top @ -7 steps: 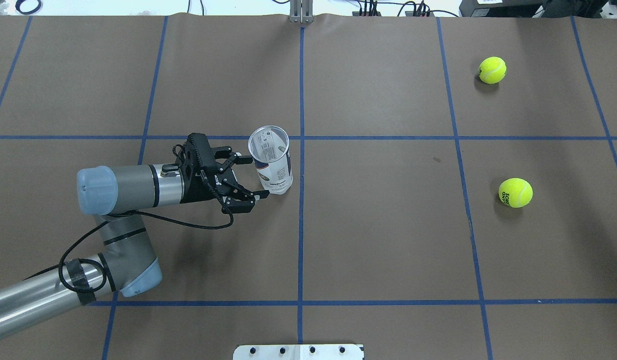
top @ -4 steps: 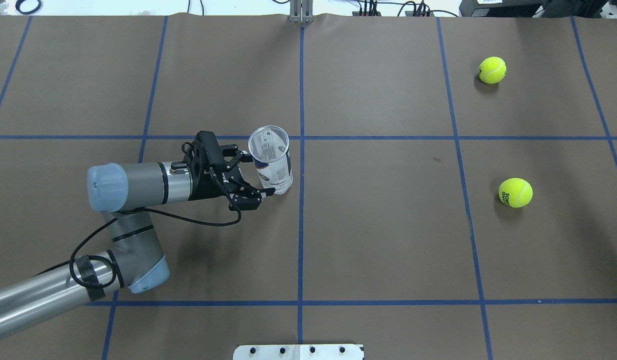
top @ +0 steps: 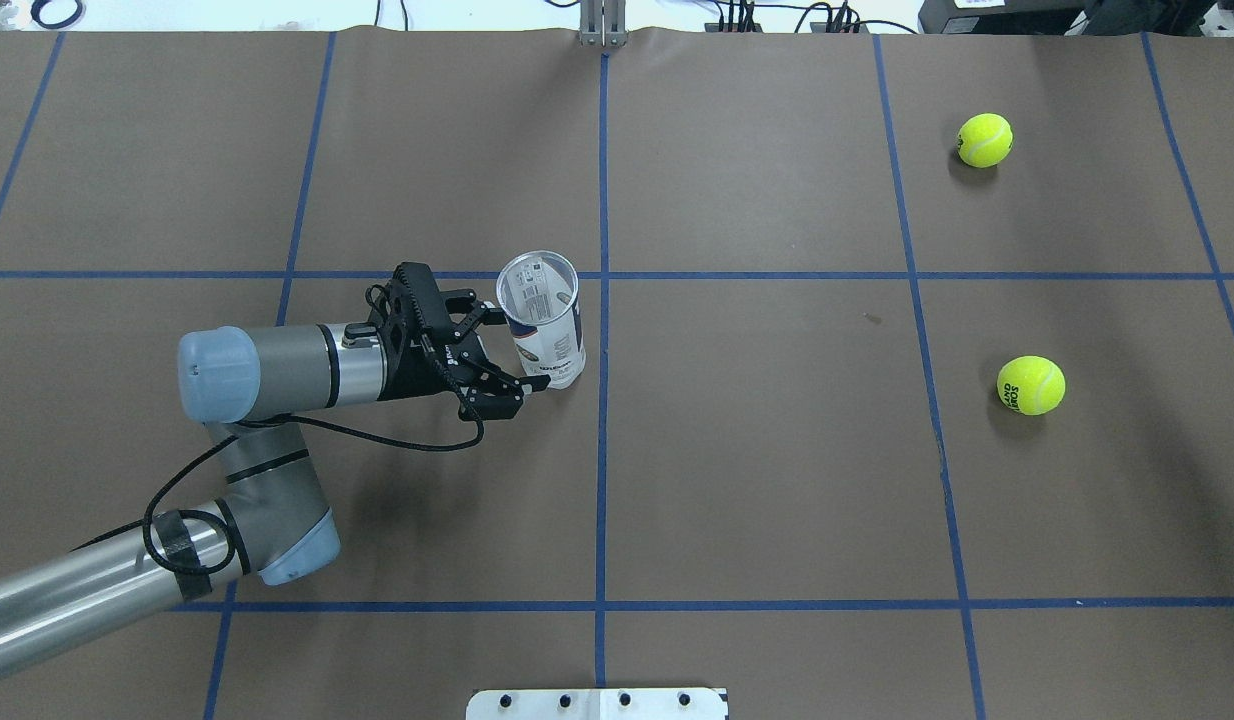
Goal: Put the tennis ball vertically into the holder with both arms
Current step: 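Hold the can with the left gripper while the right arm reaches in, then lower the right gripper onto the nearer yellow tennis ball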
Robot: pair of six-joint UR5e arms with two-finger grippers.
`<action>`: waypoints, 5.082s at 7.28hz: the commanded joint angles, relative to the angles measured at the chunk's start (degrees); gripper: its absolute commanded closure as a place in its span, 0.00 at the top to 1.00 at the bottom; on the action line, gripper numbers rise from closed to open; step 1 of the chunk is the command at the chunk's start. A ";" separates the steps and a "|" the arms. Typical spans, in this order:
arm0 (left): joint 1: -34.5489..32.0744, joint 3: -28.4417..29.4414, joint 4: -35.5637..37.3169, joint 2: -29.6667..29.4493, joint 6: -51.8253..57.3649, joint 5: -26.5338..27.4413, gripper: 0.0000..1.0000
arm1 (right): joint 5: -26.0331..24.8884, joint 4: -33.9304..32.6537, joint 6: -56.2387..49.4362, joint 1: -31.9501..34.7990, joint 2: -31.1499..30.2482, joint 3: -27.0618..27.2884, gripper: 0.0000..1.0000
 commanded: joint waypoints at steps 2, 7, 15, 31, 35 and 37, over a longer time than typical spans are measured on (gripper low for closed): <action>0.00 1.71 -0.14 -1.12 0.01 0.01 0.99 | -0.77 2.33 0.70 -3.94 1.10 -0.15 1.00; 0.09 3.99 -0.66 -3.58 -0.17 0.01 0.99 | -0.51 5.74 5.51 -5.70 0.93 0.12 0.99; 1.76 4.17 -0.66 -3.67 -0.08 6.17 0.87 | -0.69 6.46 5.53 -7.20 1.11 0.03 0.99; 1.58 4.00 -0.84 -3.58 -0.08 6.08 0.99 | -13.93 6.46 20.53 -26.06 3.92 0.12 0.99; 1.58 4.00 -0.84 -3.49 0.01 6.08 0.99 | -14.22 6.02 20.21 -27.41 2.42 -1.45 0.99; 1.58 4.09 -0.93 -3.41 0.01 5.99 0.99 | -14.40 6.02 20.21 -29.07 2.51 -2.86 0.99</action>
